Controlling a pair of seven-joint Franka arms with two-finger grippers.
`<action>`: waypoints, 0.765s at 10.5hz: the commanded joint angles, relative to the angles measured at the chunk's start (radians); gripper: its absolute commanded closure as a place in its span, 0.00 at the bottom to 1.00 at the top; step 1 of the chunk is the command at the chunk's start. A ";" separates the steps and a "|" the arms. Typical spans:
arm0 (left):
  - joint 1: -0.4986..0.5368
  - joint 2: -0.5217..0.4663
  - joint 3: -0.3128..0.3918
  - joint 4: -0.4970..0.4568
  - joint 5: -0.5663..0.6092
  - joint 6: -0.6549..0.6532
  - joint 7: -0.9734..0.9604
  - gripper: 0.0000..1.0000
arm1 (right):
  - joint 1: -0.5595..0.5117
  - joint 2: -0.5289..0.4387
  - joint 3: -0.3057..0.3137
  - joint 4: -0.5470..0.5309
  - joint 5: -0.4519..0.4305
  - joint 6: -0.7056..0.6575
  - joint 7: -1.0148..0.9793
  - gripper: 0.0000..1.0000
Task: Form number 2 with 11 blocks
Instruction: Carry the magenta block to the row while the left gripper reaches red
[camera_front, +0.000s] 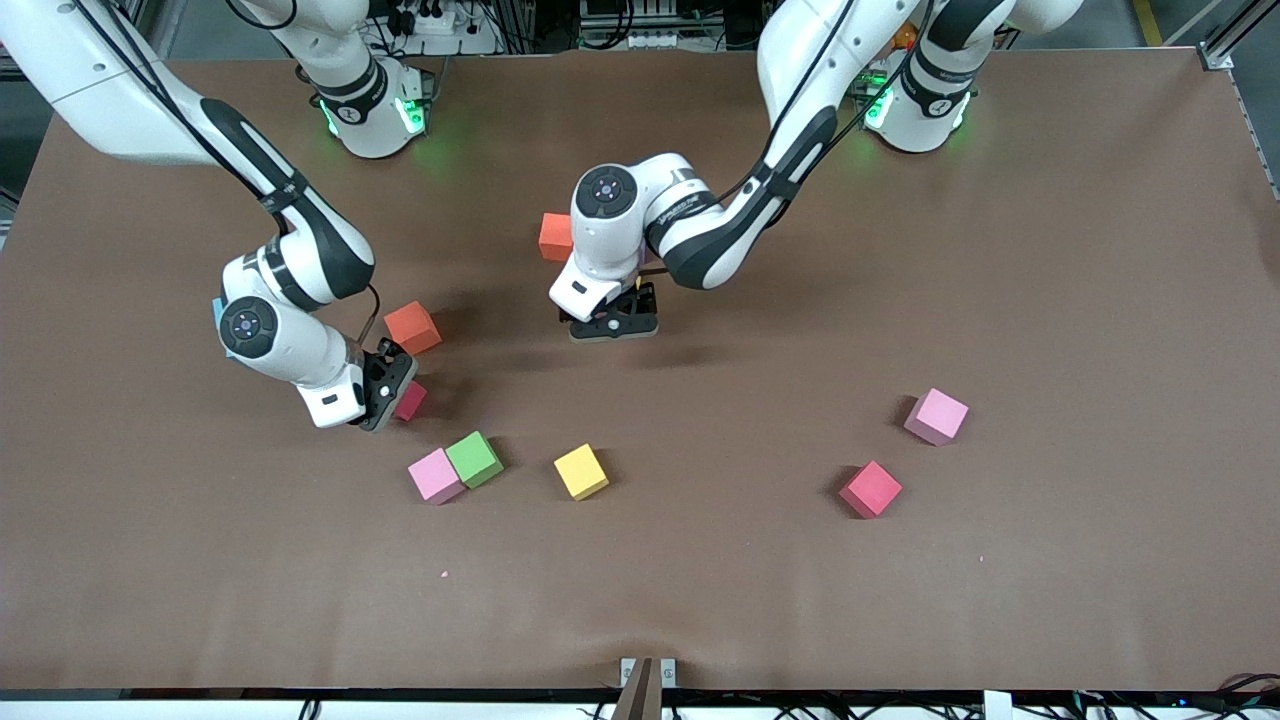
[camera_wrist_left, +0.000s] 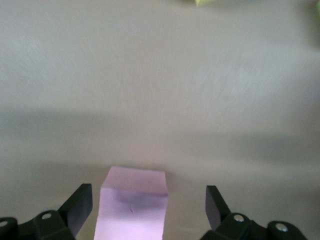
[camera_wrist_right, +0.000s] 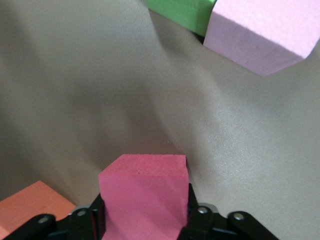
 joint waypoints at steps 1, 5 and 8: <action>0.082 -0.052 0.004 -0.017 0.010 -0.020 -0.059 0.00 | 0.006 -0.008 0.028 0.020 0.006 -0.007 -0.018 0.80; 0.324 -0.081 0.003 -0.020 0.007 -0.114 -0.087 0.00 | 0.121 -0.057 0.139 0.126 0.016 -0.159 0.085 0.86; 0.482 -0.089 0.003 -0.019 0.007 -0.138 -0.156 0.00 | 0.262 -0.057 0.137 0.118 0.008 -0.145 0.132 0.85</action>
